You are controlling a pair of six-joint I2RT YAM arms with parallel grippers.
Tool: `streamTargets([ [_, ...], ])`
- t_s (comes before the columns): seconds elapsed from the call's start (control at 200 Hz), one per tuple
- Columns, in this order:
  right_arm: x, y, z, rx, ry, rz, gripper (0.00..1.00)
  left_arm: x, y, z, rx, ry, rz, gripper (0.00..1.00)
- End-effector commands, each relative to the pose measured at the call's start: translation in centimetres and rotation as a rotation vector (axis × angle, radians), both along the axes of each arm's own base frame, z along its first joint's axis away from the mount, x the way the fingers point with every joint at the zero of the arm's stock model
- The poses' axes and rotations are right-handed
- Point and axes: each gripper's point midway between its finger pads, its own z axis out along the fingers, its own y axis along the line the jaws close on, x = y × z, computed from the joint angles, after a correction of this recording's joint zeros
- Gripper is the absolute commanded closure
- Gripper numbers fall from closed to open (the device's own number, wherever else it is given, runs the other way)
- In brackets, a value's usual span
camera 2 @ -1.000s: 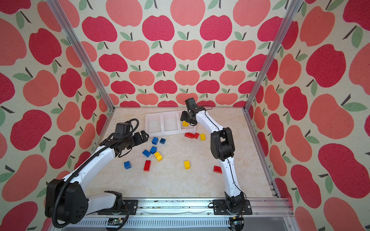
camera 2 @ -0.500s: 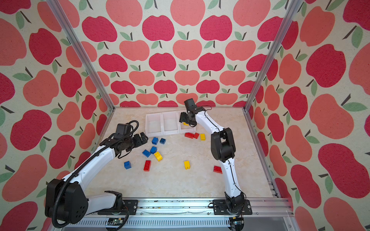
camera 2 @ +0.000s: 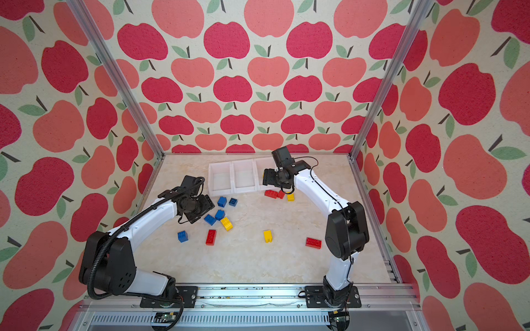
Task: Sort the legos into containers by color
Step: Pick up the lego from the middle-left of the table.
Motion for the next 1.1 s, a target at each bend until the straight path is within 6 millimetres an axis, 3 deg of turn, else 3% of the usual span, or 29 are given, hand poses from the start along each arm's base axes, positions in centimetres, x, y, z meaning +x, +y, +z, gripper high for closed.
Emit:
streamTargets([
  [0.0, -3.1, -1.3, -0.7, -0.013, 0.052, 0.019, 0.19, -0.5, 0.8, -0.7, 0.014, 0.056, 0.112, 0.25],
  [0.16, -6.4, -2.9, -1.7, -0.020, 0.100, 0.026, 0.15, -0.6, 1.0, -2.3, 0.039, 0.101, 0.123, 0.26],
  [0.35, -8.1, -4.4, -1.9, -0.023, 0.125, 0.008, 0.12, -0.2, 1.2, -3.7, 0.052, 0.119, 0.146, 0.30],
  [0.695, -8.4, -6.3, -1.7, 0.002, 0.129, -0.042, 0.10, 0.1, 0.8, -5.7, 0.081, 0.153, 0.131, 0.38],
  [1.095, -8.5, -7.0, -1.6, 0.012, 0.132, -0.066, 0.10, 0.0, 0.4, -7.4, 0.094, 0.182, 0.126, 0.50],
])
